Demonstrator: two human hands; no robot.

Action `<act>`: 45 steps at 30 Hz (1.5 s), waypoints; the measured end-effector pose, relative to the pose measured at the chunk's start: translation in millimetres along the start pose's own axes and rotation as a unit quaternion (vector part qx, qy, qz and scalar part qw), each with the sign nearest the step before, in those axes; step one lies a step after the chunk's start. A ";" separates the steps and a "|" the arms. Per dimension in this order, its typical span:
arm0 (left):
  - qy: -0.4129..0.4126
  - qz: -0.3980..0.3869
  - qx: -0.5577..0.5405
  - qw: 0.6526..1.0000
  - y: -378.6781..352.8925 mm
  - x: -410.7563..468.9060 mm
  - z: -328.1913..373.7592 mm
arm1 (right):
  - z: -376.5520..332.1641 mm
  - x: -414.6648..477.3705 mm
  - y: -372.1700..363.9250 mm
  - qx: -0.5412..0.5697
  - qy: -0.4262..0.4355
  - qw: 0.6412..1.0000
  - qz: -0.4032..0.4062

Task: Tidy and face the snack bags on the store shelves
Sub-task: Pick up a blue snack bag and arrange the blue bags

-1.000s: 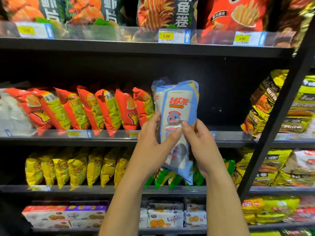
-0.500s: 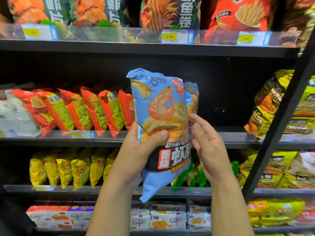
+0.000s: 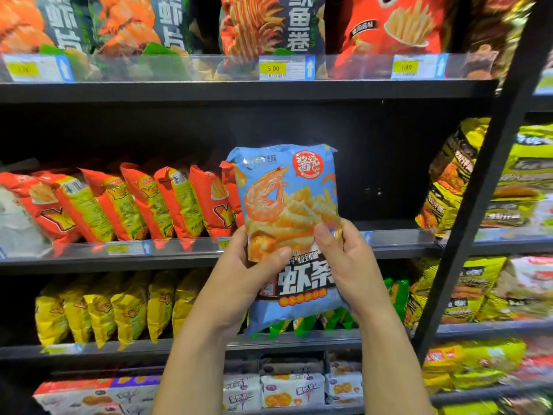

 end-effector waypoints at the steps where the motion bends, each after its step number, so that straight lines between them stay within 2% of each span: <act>1: -0.005 0.002 0.001 1.000 -1.7 1.7 -0.9 | 0.1 0.9 2.2 -0.004 0.004 1.000 0.004; 7: -0.038 0.025 -0.012 0.999 -16.9 10.1 0.2 | -2.3 5.1 17.2 -0.017 0.016 1.000 0.012; 12: -0.096 0.107 0.071 0.987 -35.7 24.5 2.5 | -13.3 2.2 53.8 -0.118 0.058 0.984 0.118; 14: -0.123 0.145 0.125 0.974 -45.9 29.4 2.9 | -17.2 1.5 63.0 -0.116 0.081 0.984 0.106; 16: -0.150 0.162 0.171 0.960 -60.5 35.5 2.2 | -17.3 4.7 66.7 -0.091 0.090 0.990 0.055; 19: -0.175 0.126 0.204 0.955 -88.1 49.4 -1.1 | -14.4 13.8 75.3 -0.068 0.082 0.994 -0.004; 22: -0.167 0.070 0.191 0.965 -110.2 63.8 -10.4 | -8.8 26.4 94.6 -0.056 0.057 0.997 -0.015; 29: -0.176 0.015 0.214 0.961 -145.2 100.0 -35.8 | 5.0 66.1 146.4 -0.037 0.059 0.995 0.078; 32: -0.169 0.054 0.234 0.956 -144.9 117.5 -36.8 | 14.1 84.0 164.0 -0.037 0.057 0.992 0.104; 33: -0.190 0.096 0.285 0.935 -139.8 124.3 -31.4 | 17.4 90.3 168.6 -0.036 0.051 0.992 0.105; 34: -0.225 0.143 0.358 0.895 -134.2 131.4 -23.0 | 20.4 97.0 173.1 -0.040 0.047 0.993 0.104; 36: -0.287 0.215 0.488 0.796 -123.9 149.6 -6.7 | 26.0 112.1 180.7 -0.059 0.041 0.992 0.103; 38: -0.284 0.252 0.571 0.728 -111.4 172.8 3.0 | 30.3 127.5 184.4 -0.082 0.038 0.991 0.097; 40: -0.244 0.264 0.626 0.692 -100.4 193.9 9.2 | 32.2 142.7 184.2 -0.111 0.037 0.989 0.090; 45: -0.174 0.257 0.707 0.636 -92.8 220.3 12.9 | 34.1 180.0 173.1 -0.181 0.036 0.979 0.084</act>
Point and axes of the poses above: each hand's wrist, its own x-axis towards the middle knuckle, its own y-axis out of the back of the hand, z = x × y, the point moved 6 cm from there along x, towards the middle knuckle, and after that the axes turned 2 degrees about -x, right-handed, at the moved point
